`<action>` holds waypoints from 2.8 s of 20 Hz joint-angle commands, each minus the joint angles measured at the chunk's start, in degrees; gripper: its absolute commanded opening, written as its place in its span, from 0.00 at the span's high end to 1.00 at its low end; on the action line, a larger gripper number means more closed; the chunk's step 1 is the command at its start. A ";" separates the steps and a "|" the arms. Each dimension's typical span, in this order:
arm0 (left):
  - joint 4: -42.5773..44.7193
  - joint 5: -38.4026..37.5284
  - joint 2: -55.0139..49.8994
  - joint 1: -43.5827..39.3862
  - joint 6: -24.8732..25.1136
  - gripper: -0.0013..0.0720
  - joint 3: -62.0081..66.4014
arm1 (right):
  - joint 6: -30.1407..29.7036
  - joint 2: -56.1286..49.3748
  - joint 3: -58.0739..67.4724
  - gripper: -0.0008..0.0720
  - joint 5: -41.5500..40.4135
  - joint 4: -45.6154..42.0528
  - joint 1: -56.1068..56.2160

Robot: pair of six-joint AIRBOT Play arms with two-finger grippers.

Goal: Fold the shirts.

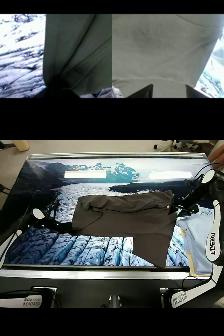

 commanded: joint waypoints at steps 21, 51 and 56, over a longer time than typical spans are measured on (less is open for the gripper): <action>-2.36 -0.85 7.43 0.94 1.18 0.95 0.61 | -0.96 1.92 -27.54 0.95 -14.25 9.88 -7.41; 12.94 -16.31 20.52 12.02 -2.34 0.95 26.38 | -0.85 19.28 2.86 0.96 2.27 7.50 -2.14; 11.39 -7.17 0.59 12.04 -3.34 0.95 25.09 | 2.19 0.20 2.10 0.96 -22.03 3.54 8.63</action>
